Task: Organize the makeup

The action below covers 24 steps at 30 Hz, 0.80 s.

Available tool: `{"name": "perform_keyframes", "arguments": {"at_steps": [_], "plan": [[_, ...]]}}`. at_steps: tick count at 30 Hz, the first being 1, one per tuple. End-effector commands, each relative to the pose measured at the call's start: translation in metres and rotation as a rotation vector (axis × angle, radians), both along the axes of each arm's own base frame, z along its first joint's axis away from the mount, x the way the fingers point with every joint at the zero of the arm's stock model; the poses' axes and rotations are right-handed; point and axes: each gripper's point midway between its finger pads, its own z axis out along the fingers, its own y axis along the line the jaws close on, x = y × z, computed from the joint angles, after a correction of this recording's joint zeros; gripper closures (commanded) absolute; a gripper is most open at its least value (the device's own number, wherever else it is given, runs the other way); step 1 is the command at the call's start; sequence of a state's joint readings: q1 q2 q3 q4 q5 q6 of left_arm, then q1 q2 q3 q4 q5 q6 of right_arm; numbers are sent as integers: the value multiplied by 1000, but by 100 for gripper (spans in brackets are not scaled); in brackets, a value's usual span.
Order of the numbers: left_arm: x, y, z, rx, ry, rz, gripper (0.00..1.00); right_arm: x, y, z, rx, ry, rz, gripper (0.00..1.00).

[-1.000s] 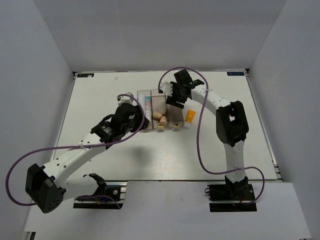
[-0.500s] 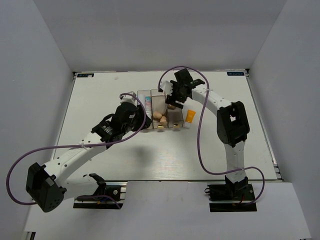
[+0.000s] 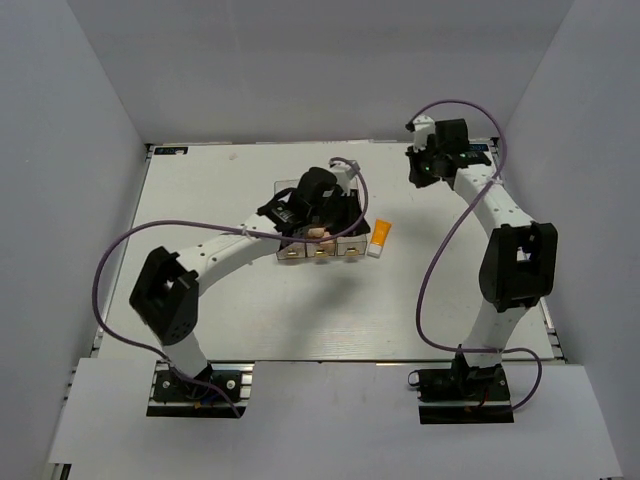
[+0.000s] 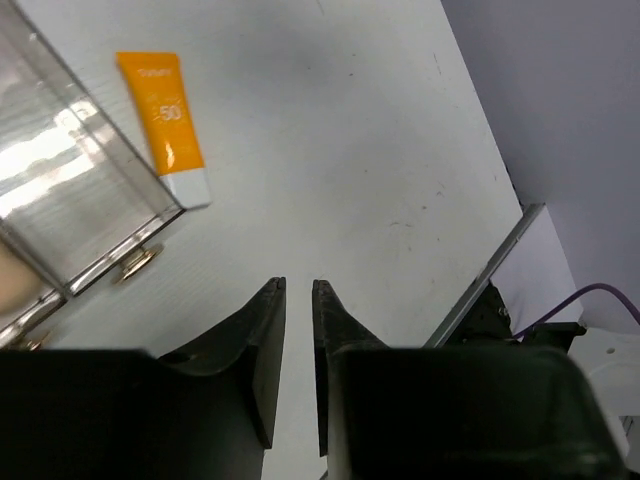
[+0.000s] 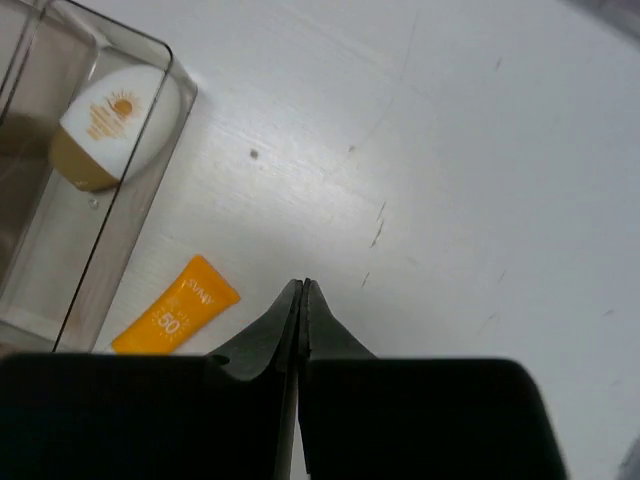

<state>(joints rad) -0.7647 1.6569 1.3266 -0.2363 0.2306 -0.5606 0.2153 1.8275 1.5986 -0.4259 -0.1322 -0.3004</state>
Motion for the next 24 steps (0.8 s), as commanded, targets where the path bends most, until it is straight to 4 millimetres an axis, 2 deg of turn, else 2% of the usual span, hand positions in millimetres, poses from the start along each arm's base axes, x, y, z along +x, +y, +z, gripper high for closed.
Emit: {"name": "perform_keyframes", "arguments": {"at_steps": [1,2,3,4,5,6,8,11,12,13,14,15,18,19,20,21,22,23,24], "plan": [[-8,-28,23,-49,-46,-117,72,-42,5,-38,201,271,-55,95],[-9,-33,26,-52,-54,-119,69,-51,8,-47,221,318,-46,81],[-7,-34,23,-50,-49,-113,66,-62,6,-54,236,378,-48,53],[-11,-36,22,-47,-49,-116,63,-72,14,-60,284,430,-27,43],[-10,-34,21,-41,-48,-108,55,-78,17,-62,309,456,-21,36],[-9,-31,23,-36,-54,-93,51,-87,22,-68,328,495,-17,21],[-16,-26,18,-18,-49,-85,44,-95,32,-71,383,554,-24,11],[-20,-13,24,-16,-60,-46,43,-101,43,-71,439,591,-61,11],[-25,-7,15,-4,-39,-32,43,-100,43,-72,434,586,-74,11],[-27,0,25,-17,-56,-13,43,-101,48,-72,423,578,-72,11],[-29,4,24,-18,-53,-1,43,-98,49,-71,426,558,-92,11],[-31,11,15,-4,-38,24,43,-95,47,-72,405,538,-122,11],[-38,26,22,-13,-44,63,43,-96,56,-75,377,528,-182,11],[-39,33,18,2,-42,84,43,-90,46,-83,319,496,-257,11],[-41,37,25,-8,-54,93,43,-93,50,-87,300,500,-309,11],[-42,41,26,-7,-56,106,43,-86,36,-94,235,458,-405,11],[-43,46,22,8,-51,123,42,-88,35,-101,206,468,-439,11],[-44,50,28,0,-63,132,42,-90,37,-102,186,478,-455,11],[-42,56,28,4,-62,149,42,-87,30,-104,163,461,-515,11]]}}
